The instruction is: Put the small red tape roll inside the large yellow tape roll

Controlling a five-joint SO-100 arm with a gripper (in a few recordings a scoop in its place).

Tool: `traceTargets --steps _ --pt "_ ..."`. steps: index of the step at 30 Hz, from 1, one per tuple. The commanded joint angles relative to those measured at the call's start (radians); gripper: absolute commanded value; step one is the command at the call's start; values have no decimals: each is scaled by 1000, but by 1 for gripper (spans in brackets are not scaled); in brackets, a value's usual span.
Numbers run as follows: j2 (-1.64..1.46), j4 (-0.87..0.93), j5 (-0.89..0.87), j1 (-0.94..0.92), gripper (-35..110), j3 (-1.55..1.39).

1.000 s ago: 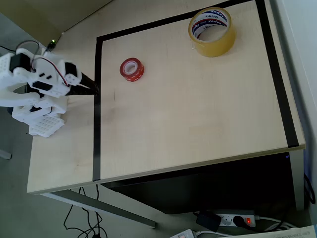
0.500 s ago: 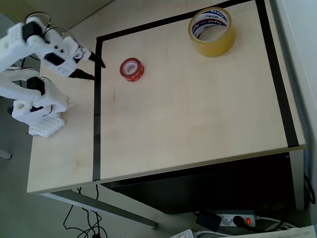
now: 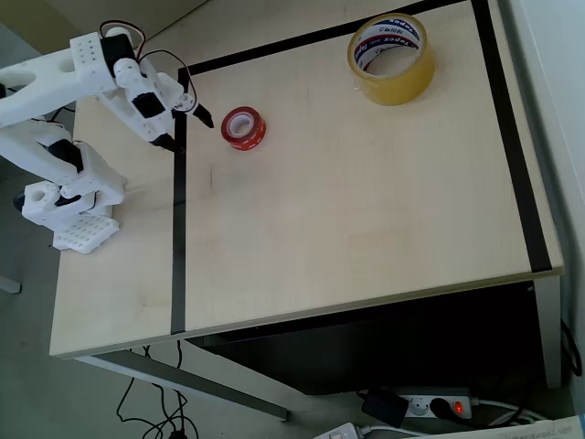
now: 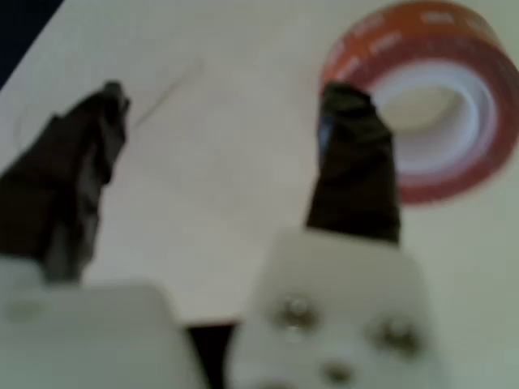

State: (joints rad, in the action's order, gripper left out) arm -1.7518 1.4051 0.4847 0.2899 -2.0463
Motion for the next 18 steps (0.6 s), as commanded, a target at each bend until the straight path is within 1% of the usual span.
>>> traceTargets --steps 1,10,18 --pt "3 -8 219 0 26 74" --pt "63 -20 242 -34 27 155" --pt "232 -121 242 -32 27 144"
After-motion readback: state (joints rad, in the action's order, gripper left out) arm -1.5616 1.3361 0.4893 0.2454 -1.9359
